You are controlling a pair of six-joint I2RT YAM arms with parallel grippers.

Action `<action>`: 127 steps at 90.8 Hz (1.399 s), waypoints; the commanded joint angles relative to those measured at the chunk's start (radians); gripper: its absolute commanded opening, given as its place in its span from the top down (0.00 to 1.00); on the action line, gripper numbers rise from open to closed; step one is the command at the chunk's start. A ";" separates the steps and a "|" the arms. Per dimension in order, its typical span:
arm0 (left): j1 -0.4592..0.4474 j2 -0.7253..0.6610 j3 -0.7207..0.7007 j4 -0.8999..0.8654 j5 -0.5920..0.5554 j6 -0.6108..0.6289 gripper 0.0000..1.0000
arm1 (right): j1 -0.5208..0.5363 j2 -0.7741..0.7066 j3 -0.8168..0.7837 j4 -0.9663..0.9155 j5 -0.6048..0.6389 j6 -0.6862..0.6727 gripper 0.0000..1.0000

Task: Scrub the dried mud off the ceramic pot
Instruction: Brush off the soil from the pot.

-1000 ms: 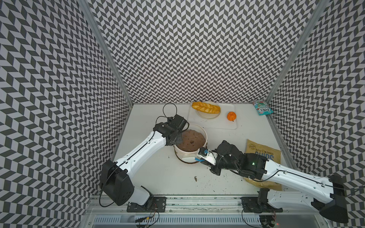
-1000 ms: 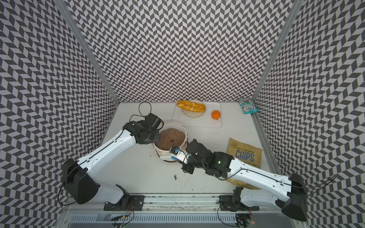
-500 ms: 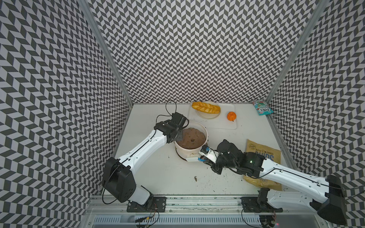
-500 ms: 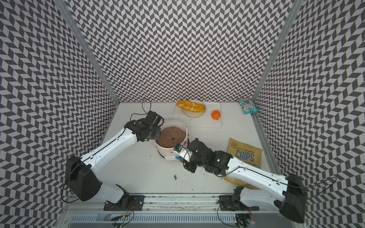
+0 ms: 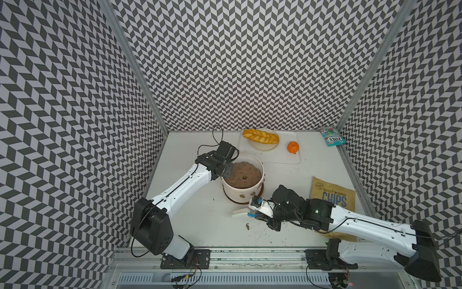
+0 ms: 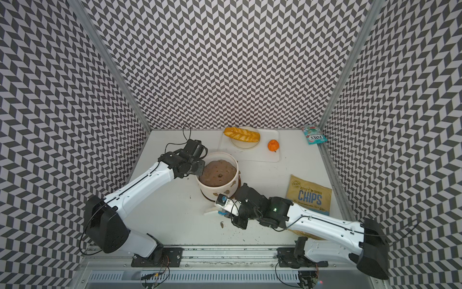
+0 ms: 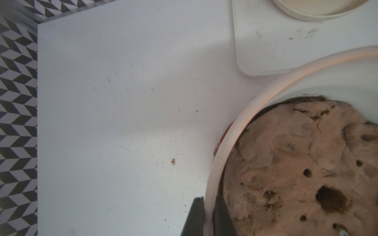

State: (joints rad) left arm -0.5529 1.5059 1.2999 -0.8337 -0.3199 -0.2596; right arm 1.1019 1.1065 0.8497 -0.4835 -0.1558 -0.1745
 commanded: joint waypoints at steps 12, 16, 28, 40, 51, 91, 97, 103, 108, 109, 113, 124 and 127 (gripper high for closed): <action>-0.002 0.011 0.030 0.070 0.045 0.086 1.00 | -0.013 -0.048 0.043 0.179 0.142 0.042 1.00; -0.002 0.010 0.030 0.068 0.045 0.091 1.00 | -0.023 -0.035 0.054 0.177 0.177 0.045 1.00; -0.002 0.002 0.031 0.066 0.053 0.106 1.00 | -0.080 0.020 0.090 0.115 0.228 0.056 1.00; -0.001 0.001 0.029 0.068 0.061 0.125 1.00 | -0.108 0.056 0.097 0.045 0.339 0.081 1.00; -0.001 0.009 0.035 0.060 0.054 0.128 1.00 | -0.113 0.062 0.073 0.030 0.328 0.096 1.00; 0.005 0.018 0.045 0.074 0.059 0.134 1.00 | -0.062 0.011 -0.010 -0.014 0.144 0.029 1.00; 0.006 0.013 0.043 0.083 0.064 0.136 1.00 | -0.014 -0.026 -0.021 0.009 0.086 -0.001 1.00; 0.007 0.009 0.038 0.091 0.071 0.140 1.00 | 0.029 -0.066 -0.030 0.032 0.044 -0.025 1.00; 0.007 0.009 0.035 0.092 0.077 0.144 1.00 | 0.039 -0.091 -0.037 0.053 0.014 -0.036 1.00; 0.007 0.009 0.035 0.093 0.077 0.144 1.00 | 0.038 -0.094 -0.039 0.058 0.010 -0.037 1.00; 0.008 0.011 0.033 0.095 0.077 0.152 1.00 | 0.039 -0.105 -0.044 0.079 0.008 -0.041 1.00; 0.008 0.020 0.043 0.084 0.056 0.180 1.00 | 0.039 -0.108 -0.017 0.099 0.089 -0.033 1.00; 0.009 0.019 0.046 0.082 0.051 0.192 1.00 | 0.038 -0.103 -0.005 0.092 0.113 -0.036 1.00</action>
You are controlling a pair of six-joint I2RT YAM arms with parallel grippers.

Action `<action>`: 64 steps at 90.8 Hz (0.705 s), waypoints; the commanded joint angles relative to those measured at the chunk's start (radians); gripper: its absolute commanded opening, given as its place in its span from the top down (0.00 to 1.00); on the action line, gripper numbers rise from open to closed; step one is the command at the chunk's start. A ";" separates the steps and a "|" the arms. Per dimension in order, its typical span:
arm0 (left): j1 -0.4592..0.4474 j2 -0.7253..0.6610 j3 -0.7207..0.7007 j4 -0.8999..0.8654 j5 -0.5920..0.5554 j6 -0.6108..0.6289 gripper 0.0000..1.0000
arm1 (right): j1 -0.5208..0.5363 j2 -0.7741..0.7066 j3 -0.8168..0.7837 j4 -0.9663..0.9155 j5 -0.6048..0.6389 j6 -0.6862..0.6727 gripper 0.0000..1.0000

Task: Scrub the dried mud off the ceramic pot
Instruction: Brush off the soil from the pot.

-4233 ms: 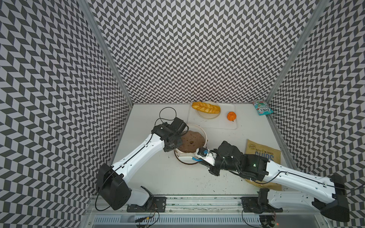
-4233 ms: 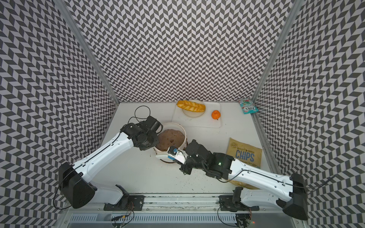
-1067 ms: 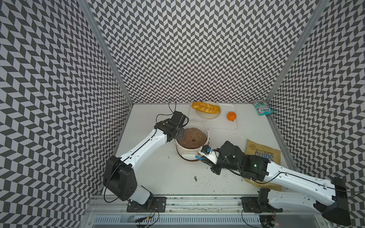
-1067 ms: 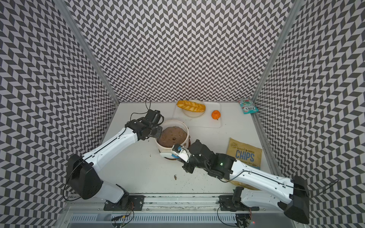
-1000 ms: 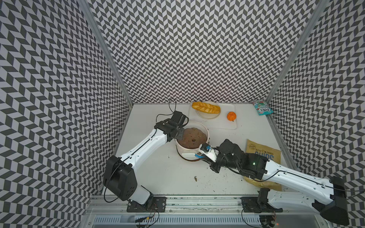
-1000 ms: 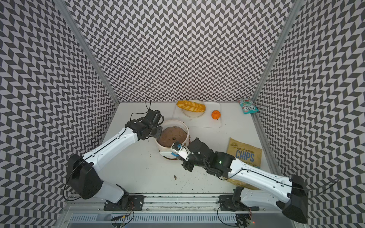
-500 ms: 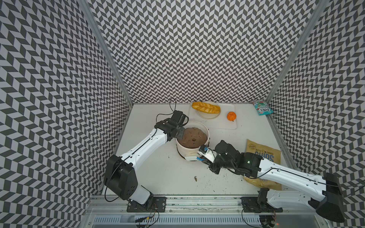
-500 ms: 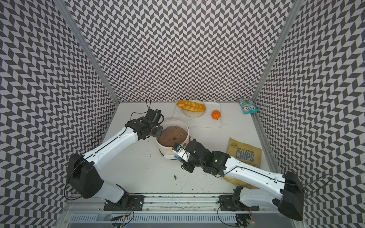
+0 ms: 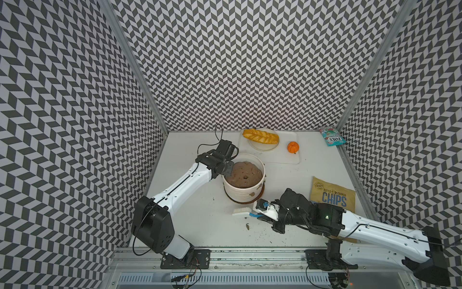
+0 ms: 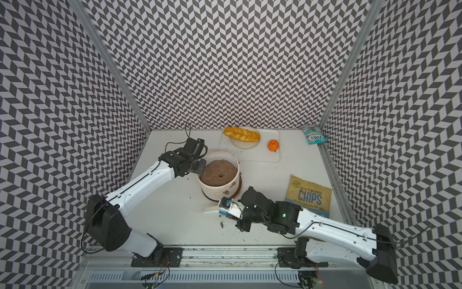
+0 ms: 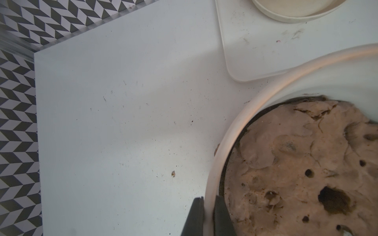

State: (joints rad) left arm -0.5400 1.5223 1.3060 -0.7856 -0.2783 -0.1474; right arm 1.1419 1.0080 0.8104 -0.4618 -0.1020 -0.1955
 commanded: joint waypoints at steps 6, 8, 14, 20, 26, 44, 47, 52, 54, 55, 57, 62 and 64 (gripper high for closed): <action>0.001 -0.002 0.041 0.036 0.013 0.109 1.00 | -0.012 0.011 0.059 0.059 0.086 -0.032 1.00; 0.003 -0.004 0.041 0.039 0.017 0.119 1.00 | -0.020 0.016 0.068 0.056 0.085 -0.038 1.00; 0.009 -0.009 0.042 0.043 0.039 0.154 1.00 | -0.051 0.031 0.086 0.057 0.058 -0.050 1.00; 0.014 -0.011 0.046 0.045 0.074 0.193 1.00 | -0.087 0.041 0.099 0.064 0.038 -0.061 1.00; 0.021 -0.013 0.045 0.049 0.089 0.228 1.00 | -0.117 0.050 0.111 0.063 0.022 -0.071 1.00; 0.060 -0.012 0.035 0.078 0.129 0.280 1.00 | -0.212 0.078 0.139 0.033 -0.061 -0.089 1.00; 0.068 -0.012 0.035 0.080 0.148 0.288 1.00 | -0.216 0.079 0.141 0.025 -0.056 -0.091 1.00; 0.074 -0.011 0.033 0.084 0.161 0.300 1.00 | -0.230 0.079 0.136 0.020 -0.056 -0.090 1.00; 0.076 -0.010 0.031 0.088 0.161 0.306 1.00 | -0.236 0.079 0.134 0.020 -0.053 -0.089 1.00; 0.076 -0.009 0.031 0.089 0.160 0.308 1.00 | -0.239 0.079 0.133 0.020 -0.051 -0.088 1.00; 0.076 -0.007 0.029 0.092 0.161 0.313 1.00 | -0.246 0.081 0.127 0.021 -0.048 -0.086 1.00; 0.078 -0.003 0.027 0.090 0.161 0.317 1.00 | -0.259 0.090 0.121 0.027 -0.045 -0.083 1.00; 0.078 -0.001 0.027 0.090 0.162 0.317 1.00 | -0.263 0.095 0.116 0.030 -0.043 -0.082 1.00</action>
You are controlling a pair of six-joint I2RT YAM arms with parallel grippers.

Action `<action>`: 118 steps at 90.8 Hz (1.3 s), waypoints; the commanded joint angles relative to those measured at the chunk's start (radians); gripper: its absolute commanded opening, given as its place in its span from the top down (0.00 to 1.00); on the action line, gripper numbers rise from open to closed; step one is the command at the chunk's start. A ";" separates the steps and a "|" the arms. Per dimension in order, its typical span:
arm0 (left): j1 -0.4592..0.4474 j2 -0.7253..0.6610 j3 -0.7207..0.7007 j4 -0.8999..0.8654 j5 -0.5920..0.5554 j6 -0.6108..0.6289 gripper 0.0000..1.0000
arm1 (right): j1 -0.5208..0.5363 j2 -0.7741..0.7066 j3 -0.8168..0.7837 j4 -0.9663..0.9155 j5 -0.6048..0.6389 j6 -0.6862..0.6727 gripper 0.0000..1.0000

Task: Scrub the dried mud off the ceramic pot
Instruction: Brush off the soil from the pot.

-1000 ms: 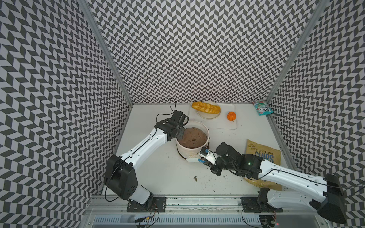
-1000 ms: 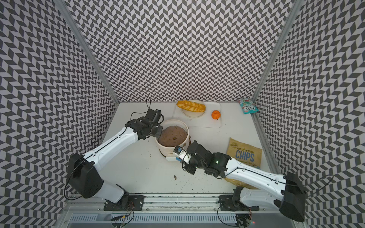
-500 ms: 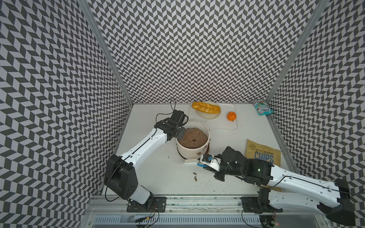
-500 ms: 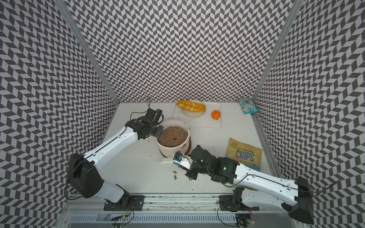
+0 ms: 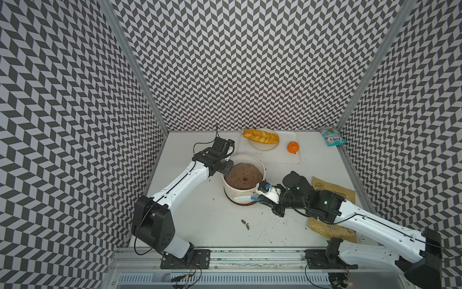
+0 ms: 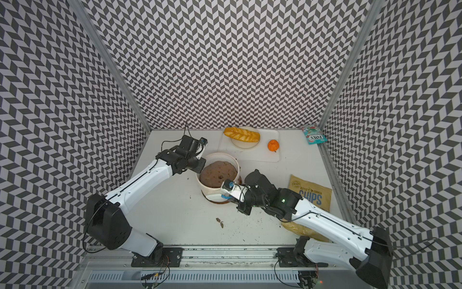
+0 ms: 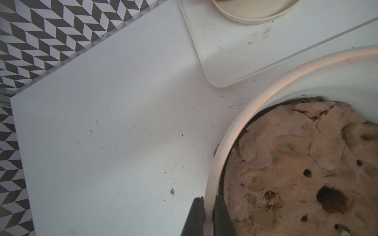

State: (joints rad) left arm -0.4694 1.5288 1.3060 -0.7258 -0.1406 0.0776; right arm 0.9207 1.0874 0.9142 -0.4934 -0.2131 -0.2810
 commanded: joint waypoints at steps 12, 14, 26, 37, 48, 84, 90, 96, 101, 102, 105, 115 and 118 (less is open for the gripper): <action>0.011 0.002 0.038 0.027 0.032 0.085 1.00 | -0.046 0.072 0.006 0.054 0.090 0.010 1.00; 0.010 0.003 0.039 0.027 0.033 0.084 1.00 | -0.047 0.077 0.005 0.052 0.095 0.013 1.00; 0.010 -0.007 0.028 0.030 0.034 0.080 1.00 | -0.048 0.077 -0.024 0.057 0.122 0.039 1.00; 0.010 -0.013 0.029 0.036 0.034 0.075 1.00 | -0.054 0.080 -0.050 0.051 0.137 0.072 1.00; 0.011 -0.013 0.031 0.037 0.043 0.072 1.00 | -0.051 0.073 -0.071 0.036 0.112 0.070 1.00; 0.009 0.011 0.058 0.045 0.050 0.088 1.00 | 0.104 0.029 -0.056 -0.001 0.056 0.020 1.00; 0.011 0.015 0.061 0.050 0.052 0.097 1.00 | 0.105 -0.012 -0.055 0.031 0.055 0.018 1.00; 0.011 0.021 0.070 0.051 0.067 0.120 1.00 | 0.097 -0.046 -0.046 0.051 0.078 0.019 1.00; 0.011 0.025 0.079 0.050 0.095 0.148 1.00 | 0.077 -0.055 -0.023 0.047 0.060 0.006 1.00; 0.011 0.026 0.081 0.050 0.099 0.154 1.00 | 0.074 -0.054 -0.018 0.046 0.057 0.004 1.00; 0.011 0.026 0.084 0.051 0.112 0.169 1.00 | 0.066 -0.051 -0.007 0.044 0.053 -0.005 1.00; 0.011 0.035 0.090 0.059 0.118 0.217 1.00 | 0.027 -0.023 0.017 0.022 0.062 -0.022 1.00; 0.012 0.043 0.094 0.055 0.119 0.229 1.00 | 0.009 -0.015 0.024 0.014 0.065 -0.023 1.00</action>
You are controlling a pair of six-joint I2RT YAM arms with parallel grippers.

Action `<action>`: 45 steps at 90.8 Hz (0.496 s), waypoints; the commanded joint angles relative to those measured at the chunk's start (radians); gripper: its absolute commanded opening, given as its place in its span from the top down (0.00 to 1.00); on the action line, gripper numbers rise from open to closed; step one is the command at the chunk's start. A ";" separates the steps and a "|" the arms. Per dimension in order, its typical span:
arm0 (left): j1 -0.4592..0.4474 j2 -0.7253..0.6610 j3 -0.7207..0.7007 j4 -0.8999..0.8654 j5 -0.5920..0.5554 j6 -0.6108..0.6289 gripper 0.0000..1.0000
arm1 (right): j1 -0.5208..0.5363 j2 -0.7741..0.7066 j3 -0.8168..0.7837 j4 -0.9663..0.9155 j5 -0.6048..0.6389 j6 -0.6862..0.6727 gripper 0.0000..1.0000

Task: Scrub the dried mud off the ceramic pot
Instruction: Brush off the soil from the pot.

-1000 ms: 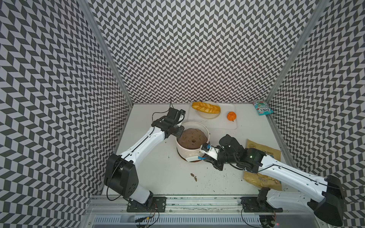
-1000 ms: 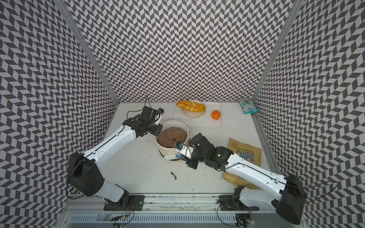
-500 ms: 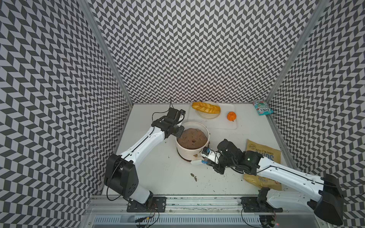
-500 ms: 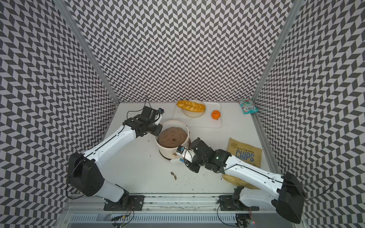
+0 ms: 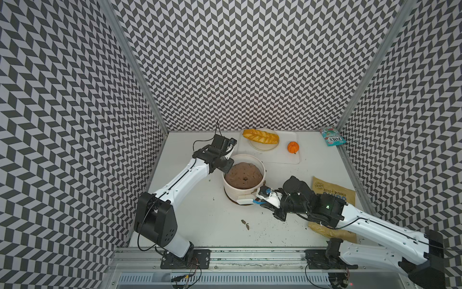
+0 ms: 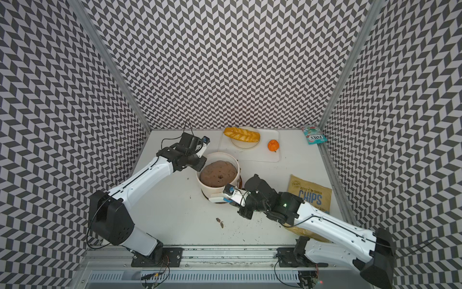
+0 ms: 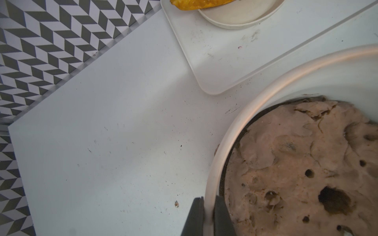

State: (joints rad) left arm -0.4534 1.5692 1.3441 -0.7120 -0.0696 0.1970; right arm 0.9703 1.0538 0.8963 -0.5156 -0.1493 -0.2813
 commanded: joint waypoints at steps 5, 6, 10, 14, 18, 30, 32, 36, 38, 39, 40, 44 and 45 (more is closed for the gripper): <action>-0.005 0.013 0.060 0.035 0.053 0.129 1.00 | -0.070 0.032 0.047 0.034 0.001 -0.025 1.00; -0.004 0.016 0.060 0.035 0.055 0.133 1.00 | -0.074 0.033 0.046 0.035 0.000 -0.024 1.00; -0.004 0.022 0.059 0.029 0.064 0.151 1.00 | -0.091 0.036 0.043 0.042 -0.001 -0.022 1.00; -0.004 0.024 0.056 0.029 0.067 0.163 1.00 | -0.103 0.041 0.038 0.052 -0.001 -0.019 1.00; -0.004 0.024 0.053 0.040 0.066 0.170 1.00 | -0.109 0.047 0.029 0.060 0.004 -0.013 1.00; -0.002 0.028 0.058 0.055 0.089 0.187 1.00 | -0.111 0.086 0.002 0.059 0.029 0.011 1.00; -0.002 0.028 0.059 0.057 0.097 0.192 1.00 | -0.111 0.091 -0.004 0.059 0.038 0.016 1.00; -0.003 0.027 0.059 0.058 0.111 0.199 1.00 | -0.111 0.100 -0.015 0.060 0.053 0.026 1.00; -0.003 0.026 0.059 0.061 0.113 0.200 1.00 | -0.111 0.104 -0.021 0.060 0.059 0.031 1.00; -0.002 0.026 0.059 0.064 0.114 0.201 1.00 | -0.111 0.105 -0.023 0.061 0.060 0.034 1.00; -0.003 0.025 0.059 0.066 0.115 0.201 1.00 | -0.111 0.106 -0.026 0.061 0.063 0.037 1.00; -0.002 0.026 0.062 0.071 0.124 0.207 1.00 | -0.111 0.114 -0.035 0.062 0.068 0.045 1.00; -0.002 0.027 0.063 0.073 0.127 0.208 1.00 | -0.111 0.115 -0.036 0.062 0.069 0.048 1.00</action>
State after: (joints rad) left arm -0.4442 1.6005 1.3640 -0.6739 -0.0284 0.3149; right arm 0.8864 1.1454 0.8890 -0.5056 -0.2237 -0.2787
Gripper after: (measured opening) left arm 0.102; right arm 0.133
